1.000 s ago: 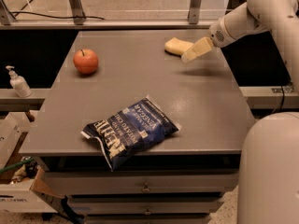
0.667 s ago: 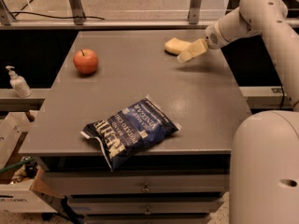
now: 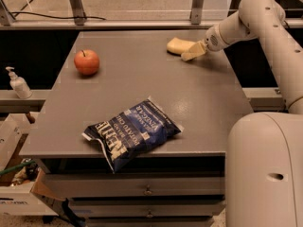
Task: Pick sponge
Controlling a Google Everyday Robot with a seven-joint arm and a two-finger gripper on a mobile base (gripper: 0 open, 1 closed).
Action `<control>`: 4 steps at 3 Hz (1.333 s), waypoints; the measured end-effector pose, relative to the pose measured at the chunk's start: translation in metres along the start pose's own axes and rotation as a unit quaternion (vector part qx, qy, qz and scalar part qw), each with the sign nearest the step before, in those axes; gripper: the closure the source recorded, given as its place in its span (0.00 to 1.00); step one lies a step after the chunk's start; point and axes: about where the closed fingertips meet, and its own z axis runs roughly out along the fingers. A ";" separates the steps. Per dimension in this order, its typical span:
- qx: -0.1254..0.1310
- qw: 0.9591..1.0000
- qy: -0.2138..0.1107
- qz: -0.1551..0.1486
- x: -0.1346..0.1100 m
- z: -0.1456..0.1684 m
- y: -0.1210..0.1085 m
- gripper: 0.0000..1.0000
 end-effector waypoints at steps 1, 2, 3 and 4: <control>0.015 1.000 -0.005 -0.006 -0.003 -0.020 -0.007 0.64; 0.025 0.999 -0.007 -0.025 -0.007 -0.055 -0.003 0.87; 0.030 0.998 -0.010 -0.048 -0.012 -0.095 0.016 1.00; 0.034 0.997 -0.010 -0.062 -0.008 -0.129 0.040 1.00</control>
Offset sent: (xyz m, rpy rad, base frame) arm -0.0597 -0.0455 0.0921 -0.0767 -0.1217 0.0129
